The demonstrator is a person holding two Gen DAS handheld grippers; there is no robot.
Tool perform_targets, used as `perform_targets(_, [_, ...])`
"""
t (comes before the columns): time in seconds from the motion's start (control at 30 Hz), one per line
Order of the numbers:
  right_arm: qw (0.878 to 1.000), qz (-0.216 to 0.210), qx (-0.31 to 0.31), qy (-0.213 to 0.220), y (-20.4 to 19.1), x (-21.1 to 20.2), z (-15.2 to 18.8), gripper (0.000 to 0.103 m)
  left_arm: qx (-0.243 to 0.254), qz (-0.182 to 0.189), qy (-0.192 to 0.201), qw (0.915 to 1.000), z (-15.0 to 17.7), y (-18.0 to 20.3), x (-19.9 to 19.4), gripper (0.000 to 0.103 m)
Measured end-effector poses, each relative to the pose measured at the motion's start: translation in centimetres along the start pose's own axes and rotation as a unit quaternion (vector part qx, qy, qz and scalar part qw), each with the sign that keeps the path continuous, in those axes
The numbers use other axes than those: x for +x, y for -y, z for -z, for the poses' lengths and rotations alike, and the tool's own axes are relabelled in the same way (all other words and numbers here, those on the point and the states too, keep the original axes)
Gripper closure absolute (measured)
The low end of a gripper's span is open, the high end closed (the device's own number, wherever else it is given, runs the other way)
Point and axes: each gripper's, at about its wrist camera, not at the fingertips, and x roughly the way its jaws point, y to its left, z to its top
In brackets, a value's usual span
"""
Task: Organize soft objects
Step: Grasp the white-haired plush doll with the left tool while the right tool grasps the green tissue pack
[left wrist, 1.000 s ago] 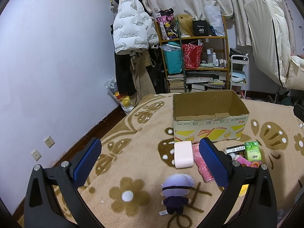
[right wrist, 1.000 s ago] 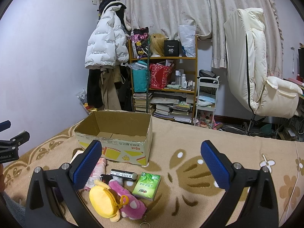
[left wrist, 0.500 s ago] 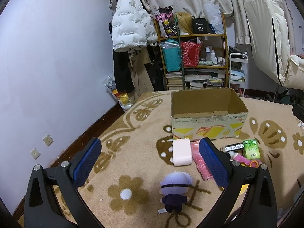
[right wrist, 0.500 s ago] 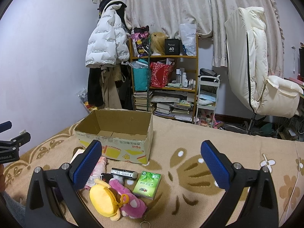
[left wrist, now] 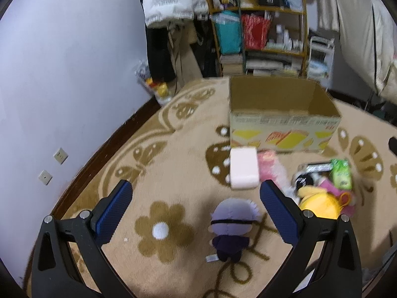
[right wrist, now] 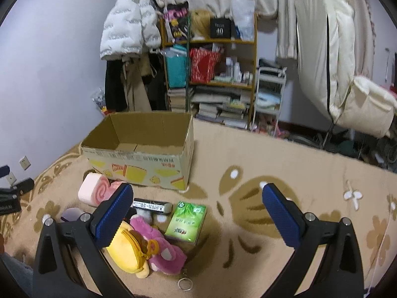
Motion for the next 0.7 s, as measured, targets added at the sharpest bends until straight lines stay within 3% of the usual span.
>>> perform_targets(0.27, [0.999, -0.002, 0.017, -0.030, 0.2, 3.4, 0.5, 0.000, -0.016, 0.016, -0.067, 0.9975, 0.1, 0.0, 3.6, 0.001])
perform_targets(0.43, [0.997, 0.015, 0.014, -0.068, 0.1, 5.5, 1.1, 0.000, -0.015, 0.026, -0.093, 0.9952, 0.2, 0.4, 5.3, 0.001])
perform_targets(0.7, [0.994, 0.007, 0.015, -0.112, 0.2, 8.8, 2.5, 0.000, -0.011, 0.039, -0.132, 0.9904, 0.7, 0.9, 8.0, 0.002])
